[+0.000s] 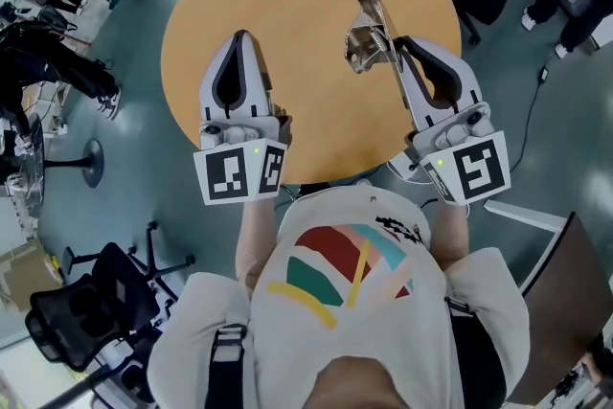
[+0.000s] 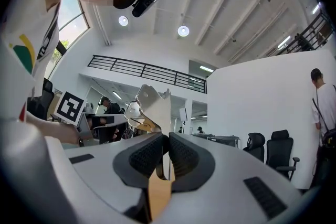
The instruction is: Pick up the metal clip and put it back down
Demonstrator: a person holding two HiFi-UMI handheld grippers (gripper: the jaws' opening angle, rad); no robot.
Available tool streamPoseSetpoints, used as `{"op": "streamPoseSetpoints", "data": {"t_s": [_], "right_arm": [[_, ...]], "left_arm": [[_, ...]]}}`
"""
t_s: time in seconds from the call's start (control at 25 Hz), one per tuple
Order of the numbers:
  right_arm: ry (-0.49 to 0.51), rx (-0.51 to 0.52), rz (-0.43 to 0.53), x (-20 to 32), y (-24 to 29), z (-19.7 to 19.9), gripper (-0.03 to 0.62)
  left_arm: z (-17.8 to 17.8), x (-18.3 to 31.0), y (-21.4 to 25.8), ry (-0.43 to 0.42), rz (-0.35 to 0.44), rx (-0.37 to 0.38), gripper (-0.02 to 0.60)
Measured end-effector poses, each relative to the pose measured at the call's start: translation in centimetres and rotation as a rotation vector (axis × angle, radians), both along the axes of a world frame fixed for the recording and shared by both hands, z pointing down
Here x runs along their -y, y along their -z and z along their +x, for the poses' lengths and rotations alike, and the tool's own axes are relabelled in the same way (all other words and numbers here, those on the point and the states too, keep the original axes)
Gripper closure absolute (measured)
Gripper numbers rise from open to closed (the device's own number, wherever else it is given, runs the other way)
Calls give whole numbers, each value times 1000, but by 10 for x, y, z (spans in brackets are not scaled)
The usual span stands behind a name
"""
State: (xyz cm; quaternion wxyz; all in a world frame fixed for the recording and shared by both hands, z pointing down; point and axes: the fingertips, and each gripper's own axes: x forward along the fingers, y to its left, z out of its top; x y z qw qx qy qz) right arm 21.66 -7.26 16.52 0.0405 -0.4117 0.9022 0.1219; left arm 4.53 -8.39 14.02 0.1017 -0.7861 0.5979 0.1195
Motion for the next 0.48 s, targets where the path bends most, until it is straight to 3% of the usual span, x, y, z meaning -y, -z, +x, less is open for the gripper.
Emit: {"op": "streamPoseSetpoints", "data": {"t_s": [0.28,0.48], "right_arm": [[11,-70,-105,44,-41,-32,548],[8,-212,-276,79,-130,-48,549]], "left_arm": [[-33,32,-32,3,-88,-18,540],[-54,57,-81,19,-193,-32,540]]}}
